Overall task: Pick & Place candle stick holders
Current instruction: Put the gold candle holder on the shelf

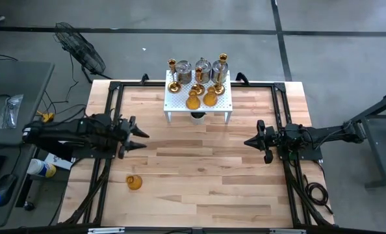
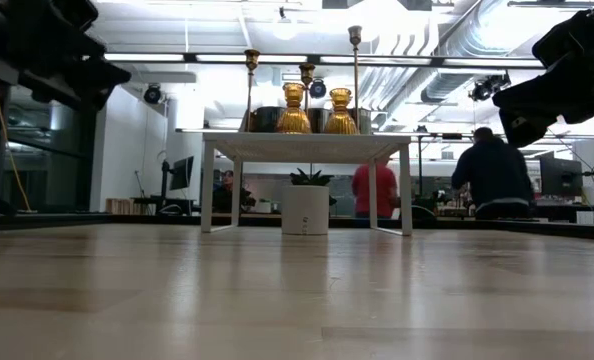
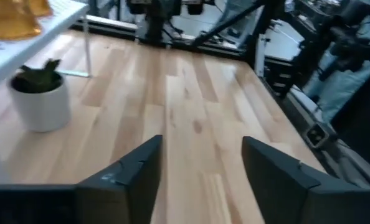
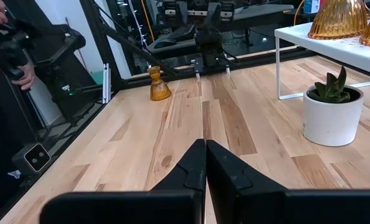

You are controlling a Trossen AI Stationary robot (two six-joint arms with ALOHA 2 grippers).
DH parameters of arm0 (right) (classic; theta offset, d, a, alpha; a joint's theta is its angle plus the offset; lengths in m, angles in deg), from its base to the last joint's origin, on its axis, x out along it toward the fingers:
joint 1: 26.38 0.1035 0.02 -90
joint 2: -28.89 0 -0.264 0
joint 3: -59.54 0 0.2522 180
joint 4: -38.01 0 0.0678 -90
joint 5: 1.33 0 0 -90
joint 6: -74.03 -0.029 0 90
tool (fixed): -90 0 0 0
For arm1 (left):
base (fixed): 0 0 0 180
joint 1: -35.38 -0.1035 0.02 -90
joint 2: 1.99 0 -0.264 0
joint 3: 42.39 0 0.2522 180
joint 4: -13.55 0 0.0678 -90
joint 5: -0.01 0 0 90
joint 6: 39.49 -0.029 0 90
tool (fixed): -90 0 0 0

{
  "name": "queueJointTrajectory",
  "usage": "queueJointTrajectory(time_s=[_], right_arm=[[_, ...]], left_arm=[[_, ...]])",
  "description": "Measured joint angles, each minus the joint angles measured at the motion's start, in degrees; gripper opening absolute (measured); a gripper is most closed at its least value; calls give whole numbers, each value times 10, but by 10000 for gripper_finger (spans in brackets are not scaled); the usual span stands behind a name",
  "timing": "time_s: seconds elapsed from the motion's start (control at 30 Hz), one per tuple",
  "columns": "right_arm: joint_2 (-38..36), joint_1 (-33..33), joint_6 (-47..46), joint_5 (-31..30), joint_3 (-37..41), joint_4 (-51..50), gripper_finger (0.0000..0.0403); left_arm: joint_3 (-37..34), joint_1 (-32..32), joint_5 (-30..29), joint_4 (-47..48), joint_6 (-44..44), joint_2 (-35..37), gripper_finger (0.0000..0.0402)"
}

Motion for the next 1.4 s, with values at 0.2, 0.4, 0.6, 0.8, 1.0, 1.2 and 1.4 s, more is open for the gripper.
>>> queueJointTrajectory(time_s=[0.2,0.4,0.6,0.8,1.0,1.2,1.4], right_arm=[[0,0,0,0,0,0,3],[0,0,0,0,0,0,3],[0,0,0,0,0,0,3],[0,0,0,0,0,0,3],[0,0,0,0,0,0,3],[0,0,0,0,0,0,3],[0,0,0,0,0,0,3]], left_arm=[[74,0,49,87,1,-68,274],[166,0,98,225,1,-147,284],[237,51,113,360,41,-210,284],[260,152,57,436,197,-249,284],[260,272,18,446,336,-281,284],[260,377,-66,455,472,-288,284],[260,473,-123,477,634,-288,284]])
